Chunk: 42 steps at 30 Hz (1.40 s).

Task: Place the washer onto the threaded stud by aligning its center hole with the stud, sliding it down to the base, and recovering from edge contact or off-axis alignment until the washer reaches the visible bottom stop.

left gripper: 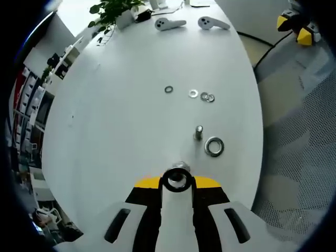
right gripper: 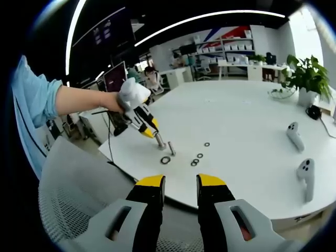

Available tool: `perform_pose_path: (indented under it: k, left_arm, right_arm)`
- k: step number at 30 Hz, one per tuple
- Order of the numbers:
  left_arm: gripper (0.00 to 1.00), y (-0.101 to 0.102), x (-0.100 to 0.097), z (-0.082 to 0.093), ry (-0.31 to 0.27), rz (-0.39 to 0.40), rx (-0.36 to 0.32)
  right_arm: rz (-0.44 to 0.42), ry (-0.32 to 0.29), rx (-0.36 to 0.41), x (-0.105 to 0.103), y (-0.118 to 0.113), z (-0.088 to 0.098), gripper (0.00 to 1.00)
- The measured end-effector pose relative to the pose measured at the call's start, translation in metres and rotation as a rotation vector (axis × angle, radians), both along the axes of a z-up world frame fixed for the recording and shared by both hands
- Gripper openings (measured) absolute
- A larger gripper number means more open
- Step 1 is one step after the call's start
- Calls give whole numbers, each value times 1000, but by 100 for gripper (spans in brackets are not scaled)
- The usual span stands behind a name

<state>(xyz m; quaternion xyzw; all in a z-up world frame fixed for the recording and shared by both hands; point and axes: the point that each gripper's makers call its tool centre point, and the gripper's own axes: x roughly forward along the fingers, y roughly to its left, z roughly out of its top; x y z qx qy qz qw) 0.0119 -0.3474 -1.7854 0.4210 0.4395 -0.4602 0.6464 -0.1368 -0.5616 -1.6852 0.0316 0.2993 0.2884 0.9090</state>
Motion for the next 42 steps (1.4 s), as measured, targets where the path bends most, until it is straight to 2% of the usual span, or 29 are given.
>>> perform_pose_path:
  k: [6,16,20,22,23,26,29,36,42]
  left_arm:
    - [19,-4,3,-2,12,5,-4]
    - [19,-9,6,-5,30,-14,33]
    - [19,-9,5,-5,56,-44,73]
    - [19,-8,4,-5,70,-77,118]
    - [19,-7,4,-7,73,-105,153]
    - [19,-10,4,-14,77,-148,191]
    - [19,-9,3,-23,98,-142,217]
    - [19,-9,1,-41,114,-130,215]
    - [19,-8,-1,-50,127,-122,220]
  right_arm:
    - [3,0,1,0,0,0,26]
    - [5,-4,4,0,0,0,26]
    - [7,-4,4,0,0,0,26]
    - [8,-4,4,0,0,0,26]
    - [7,-5,4,0,0,1,26]
    - [7,-5,5,1,0,1,26]
    - [6,-6,5,1,0,1,26]
    - [1,-9,10,1,0,1,26]
    - [4,-14,13,2,0,2,26]
